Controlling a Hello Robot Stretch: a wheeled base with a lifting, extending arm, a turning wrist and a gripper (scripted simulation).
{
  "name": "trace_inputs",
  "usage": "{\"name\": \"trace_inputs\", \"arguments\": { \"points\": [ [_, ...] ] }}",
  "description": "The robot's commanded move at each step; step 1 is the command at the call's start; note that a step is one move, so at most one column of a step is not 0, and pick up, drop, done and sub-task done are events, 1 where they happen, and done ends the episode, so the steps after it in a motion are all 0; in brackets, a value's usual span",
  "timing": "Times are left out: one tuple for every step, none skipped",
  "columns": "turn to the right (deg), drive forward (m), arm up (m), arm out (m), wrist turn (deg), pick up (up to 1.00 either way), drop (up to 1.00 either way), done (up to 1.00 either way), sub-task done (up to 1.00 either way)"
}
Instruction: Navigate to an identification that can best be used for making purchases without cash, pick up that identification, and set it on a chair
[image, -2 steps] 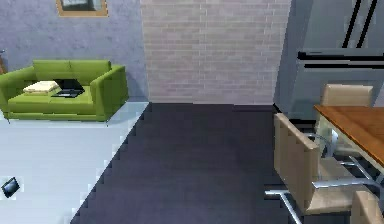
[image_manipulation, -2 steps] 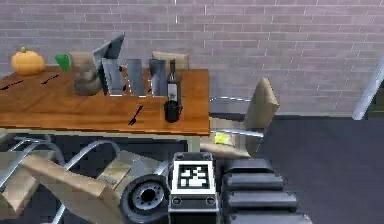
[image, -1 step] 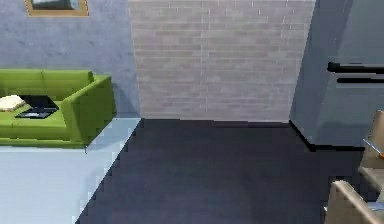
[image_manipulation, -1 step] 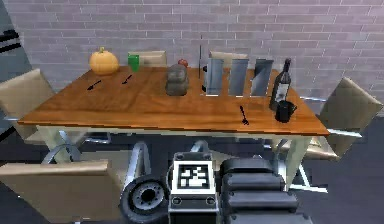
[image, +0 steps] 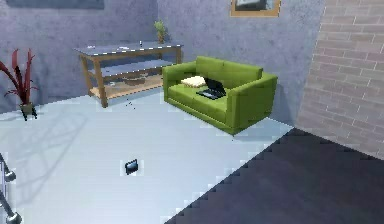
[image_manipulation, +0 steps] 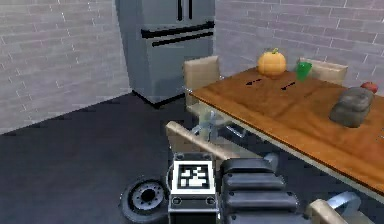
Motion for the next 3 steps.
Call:
{"name": "trace_inputs", "arguments": {
  "points": [
    [-24.0,0.0,0.0,0.0,0.0,0.0,0.0,0.0,0.0],
    [45.0,0.0,0.0,0.0,0.0,0.0,0.0,0.0,0.0],
    [21.0,0.0,0.0,0.0,0.0,0.0,0.0,0.0,0.0]
  ]
}}
